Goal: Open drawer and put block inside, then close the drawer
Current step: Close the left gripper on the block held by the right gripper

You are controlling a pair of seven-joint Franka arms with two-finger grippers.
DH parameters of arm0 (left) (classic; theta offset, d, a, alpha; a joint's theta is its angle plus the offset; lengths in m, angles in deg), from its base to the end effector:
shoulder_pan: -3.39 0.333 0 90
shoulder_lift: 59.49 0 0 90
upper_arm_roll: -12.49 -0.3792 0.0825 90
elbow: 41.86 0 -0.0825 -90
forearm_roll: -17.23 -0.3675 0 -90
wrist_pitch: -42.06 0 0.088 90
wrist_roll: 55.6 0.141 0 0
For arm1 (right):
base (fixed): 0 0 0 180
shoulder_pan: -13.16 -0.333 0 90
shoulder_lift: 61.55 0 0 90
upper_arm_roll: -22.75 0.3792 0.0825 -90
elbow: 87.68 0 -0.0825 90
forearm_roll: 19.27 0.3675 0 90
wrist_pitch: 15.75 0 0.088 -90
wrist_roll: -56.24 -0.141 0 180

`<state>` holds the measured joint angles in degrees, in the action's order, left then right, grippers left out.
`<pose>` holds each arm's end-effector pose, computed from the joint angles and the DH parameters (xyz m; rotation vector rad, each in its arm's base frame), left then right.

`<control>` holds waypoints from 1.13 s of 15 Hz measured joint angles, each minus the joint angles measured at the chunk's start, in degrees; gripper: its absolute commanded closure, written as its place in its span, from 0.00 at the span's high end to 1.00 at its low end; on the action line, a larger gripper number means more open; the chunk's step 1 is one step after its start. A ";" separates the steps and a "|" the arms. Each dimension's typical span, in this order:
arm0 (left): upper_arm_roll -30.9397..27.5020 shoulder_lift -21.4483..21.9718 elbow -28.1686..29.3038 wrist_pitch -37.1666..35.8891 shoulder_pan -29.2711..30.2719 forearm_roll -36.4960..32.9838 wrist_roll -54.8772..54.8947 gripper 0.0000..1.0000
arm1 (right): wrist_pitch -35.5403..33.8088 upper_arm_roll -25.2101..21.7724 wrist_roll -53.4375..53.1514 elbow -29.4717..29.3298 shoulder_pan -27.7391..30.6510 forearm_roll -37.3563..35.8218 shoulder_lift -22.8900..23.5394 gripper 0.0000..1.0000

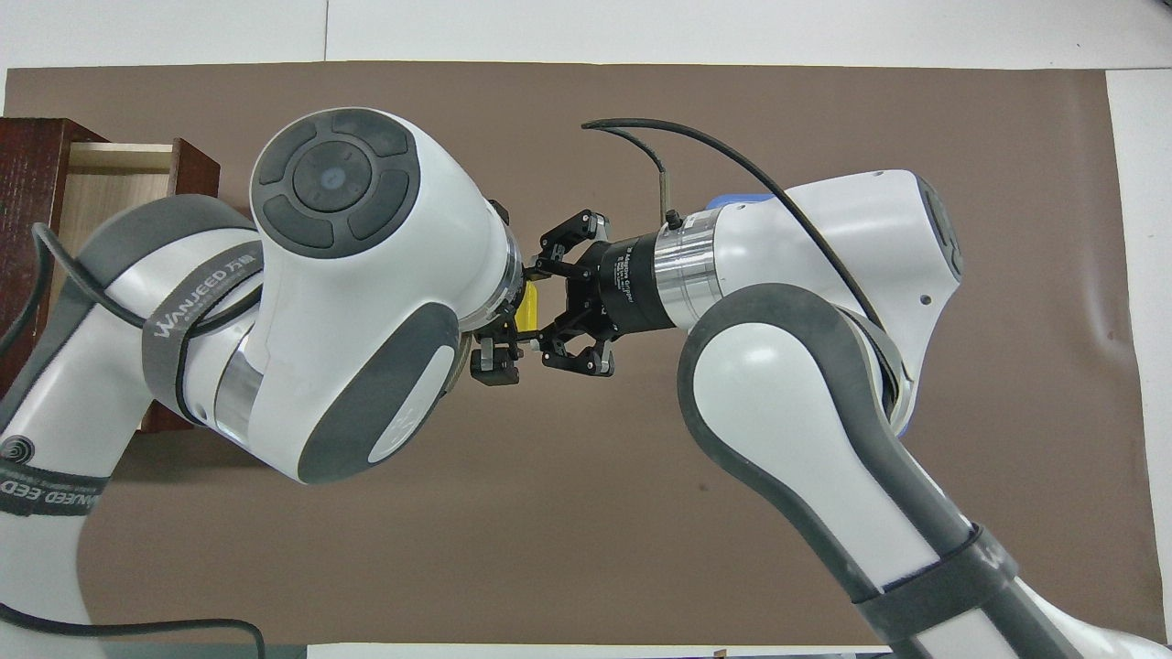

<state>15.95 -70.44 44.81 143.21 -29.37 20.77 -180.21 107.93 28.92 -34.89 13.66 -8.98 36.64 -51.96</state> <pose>0.5017 -0.3723 0.5879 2.1866 2.1507 -0.0937 0.5431 0.3515 0.5506 -1.6824 1.7011 0.8442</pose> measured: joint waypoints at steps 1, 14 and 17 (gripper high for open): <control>0.00 0.00 0.00 -0.13 0.00 -0.05 0.00 1.00 | 0.00 0.00 0.00 0.00 0.00 0.00 0.00 0.00; -0.01 0.00 -0.02 -3.82 0.00 -1.54 0.00 0.70 | 0.00 0.00 0.00 0.00 0.00 0.00 0.00 0.00; -0.03 0.00 -0.03 -3.78 0.00 -1.54 0.00 0.00 | -0.06 0.00 0.00 0.01 0.00 0.00 0.00 0.00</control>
<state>15.93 -70.44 44.78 139.44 -29.37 19.22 -180.21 107.87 28.92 -34.90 13.67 -8.99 36.64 -51.96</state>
